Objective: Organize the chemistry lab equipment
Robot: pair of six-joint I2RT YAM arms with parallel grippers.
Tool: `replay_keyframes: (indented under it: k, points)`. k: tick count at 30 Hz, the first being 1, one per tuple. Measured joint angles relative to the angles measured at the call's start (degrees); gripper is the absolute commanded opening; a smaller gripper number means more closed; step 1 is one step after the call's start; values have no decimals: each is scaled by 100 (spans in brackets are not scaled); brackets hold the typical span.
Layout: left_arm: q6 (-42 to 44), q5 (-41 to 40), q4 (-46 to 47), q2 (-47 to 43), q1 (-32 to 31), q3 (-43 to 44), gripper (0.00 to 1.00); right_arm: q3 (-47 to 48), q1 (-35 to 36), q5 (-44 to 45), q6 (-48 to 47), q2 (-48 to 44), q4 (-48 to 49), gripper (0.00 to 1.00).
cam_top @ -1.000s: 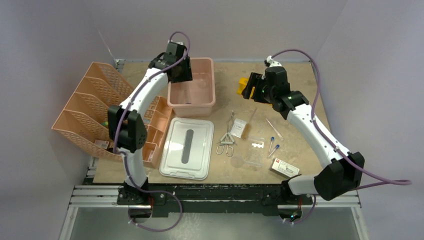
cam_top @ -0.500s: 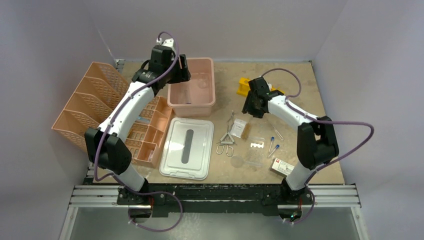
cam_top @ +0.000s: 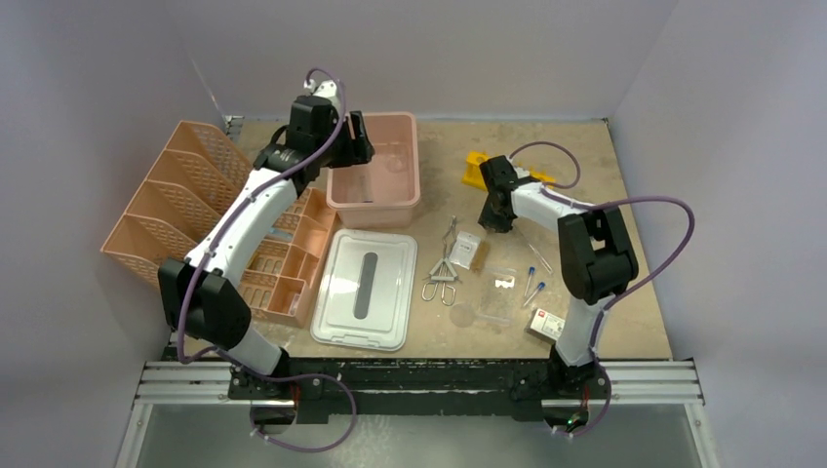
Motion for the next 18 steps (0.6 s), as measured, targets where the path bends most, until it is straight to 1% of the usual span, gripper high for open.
replay_keyframes:
  k: [4,7,10,11,12,18]
  points:
    - [-2,-17,186,-238,-2,-238,64,146,0,4,-9,199,35,30]
    - [-7,-140,332,-426,0,-450,68,225,0,2,-17,264,85,22]
    - [-9,-264,476,-619,0,-667,82,245,0,-22,-61,302,201,10]
    - [-17,-315,518,-693,0,-739,86,245,0,-59,-66,306,240,7]
    - [-59,-466,640,-870,0,-894,87,245,0,-188,-87,323,361,1]
    - [-136,-669,946,-1252,13,-1255,87,219,0,-531,-151,269,645,0]
